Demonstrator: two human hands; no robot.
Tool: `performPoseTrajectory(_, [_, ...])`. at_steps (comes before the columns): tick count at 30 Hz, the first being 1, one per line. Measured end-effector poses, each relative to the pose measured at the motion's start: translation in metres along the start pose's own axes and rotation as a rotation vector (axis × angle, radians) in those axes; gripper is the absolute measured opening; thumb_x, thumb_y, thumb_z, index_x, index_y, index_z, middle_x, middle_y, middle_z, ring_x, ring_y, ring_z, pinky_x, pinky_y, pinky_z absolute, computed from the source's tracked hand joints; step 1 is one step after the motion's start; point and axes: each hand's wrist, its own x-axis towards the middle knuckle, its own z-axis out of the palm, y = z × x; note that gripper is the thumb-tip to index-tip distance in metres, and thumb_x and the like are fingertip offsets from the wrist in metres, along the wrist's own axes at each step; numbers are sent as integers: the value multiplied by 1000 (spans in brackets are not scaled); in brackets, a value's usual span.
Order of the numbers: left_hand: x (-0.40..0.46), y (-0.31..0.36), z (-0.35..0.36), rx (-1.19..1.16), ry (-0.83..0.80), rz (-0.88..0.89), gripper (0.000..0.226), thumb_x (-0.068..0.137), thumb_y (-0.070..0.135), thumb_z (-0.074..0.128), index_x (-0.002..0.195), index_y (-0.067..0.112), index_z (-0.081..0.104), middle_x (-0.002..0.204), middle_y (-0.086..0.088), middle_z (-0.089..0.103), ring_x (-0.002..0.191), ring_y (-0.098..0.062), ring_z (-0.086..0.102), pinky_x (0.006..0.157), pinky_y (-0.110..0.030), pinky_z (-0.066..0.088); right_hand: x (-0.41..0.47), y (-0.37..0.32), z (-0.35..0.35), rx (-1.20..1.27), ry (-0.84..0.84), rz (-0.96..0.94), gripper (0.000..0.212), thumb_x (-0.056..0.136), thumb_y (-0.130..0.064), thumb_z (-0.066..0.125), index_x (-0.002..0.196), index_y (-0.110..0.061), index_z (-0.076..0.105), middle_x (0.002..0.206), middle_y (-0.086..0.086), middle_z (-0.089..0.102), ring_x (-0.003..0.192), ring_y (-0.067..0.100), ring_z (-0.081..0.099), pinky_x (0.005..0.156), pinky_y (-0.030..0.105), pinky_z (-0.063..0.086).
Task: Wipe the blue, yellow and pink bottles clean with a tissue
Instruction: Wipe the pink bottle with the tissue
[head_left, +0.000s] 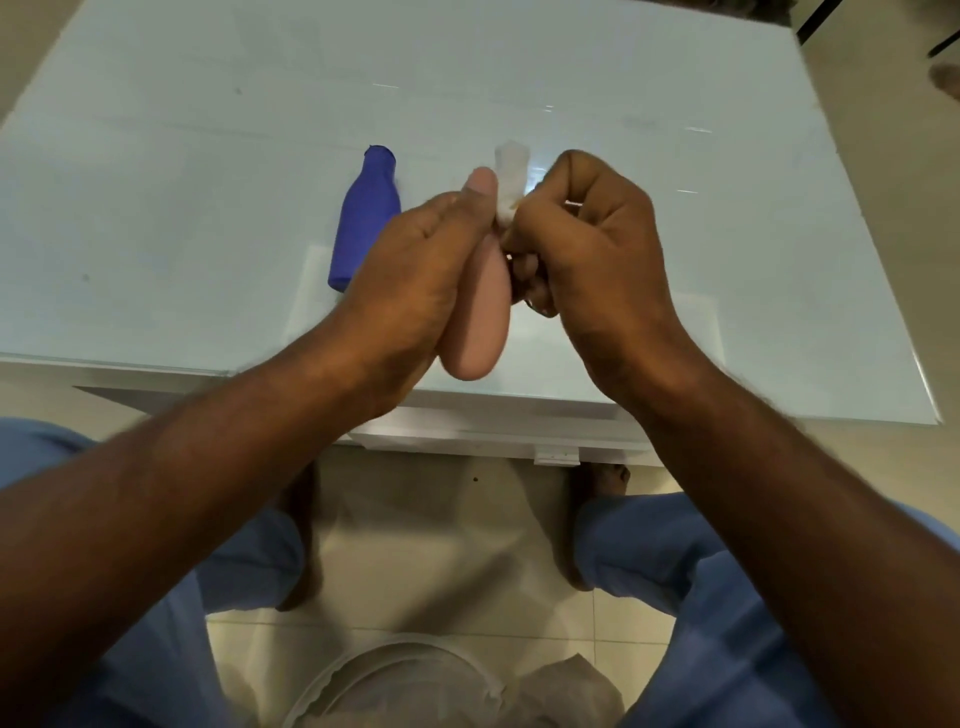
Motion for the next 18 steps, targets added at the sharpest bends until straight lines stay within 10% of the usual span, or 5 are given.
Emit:
performPoseTrajectory(6, [6, 10, -11, -109, 124, -21, 49, 107, 48, 40, 133, 14, 62, 120, -3, 75, 107, -20, 74, 97, -44, 59, -8, 8, 6, -152, -233, -63, 18, 81, -7, 60, 69, 6, 56, 58, 3, 53, 50, 7, 50, 49, 19, 43])
performPoseTrajectory(9, [-1, 5, -2, -42, 45, 8, 27, 105, 44, 49, 104, 45, 75, 96, 15, 78, 105, -24, 74, 93, -44, 61, -2, 5, 4, -52, -41, -70, 22, 86, -1, 59, 68, -11, 51, 63, 11, 53, 53, 12, 50, 48, 18, 42])
performPoseTrajectory(12, [-4, 4, 3, 2, 22, 11, 55, 108, 39, 44, 64, 60, 70, 76, 24, 73, 105, -24, 73, 91, -40, 61, 1, 6, 3, -62, 21, -106, 22, 86, -1, 59, 69, -12, 50, 66, 24, 51, 56, 18, 50, 50, 22, 42])
performPoseTrajectory(18, [9, 13, -14, -116, 143, -24, 46, 108, 45, 38, 128, 11, 62, 121, -7, 75, 112, -22, 72, 103, -49, 55, -10, 12, 7, -315, -276, -118, 17, 82, -15, 65, 69, -5, 59, 61, 4, 60, 57, 18, 56, 54, 28, 49])
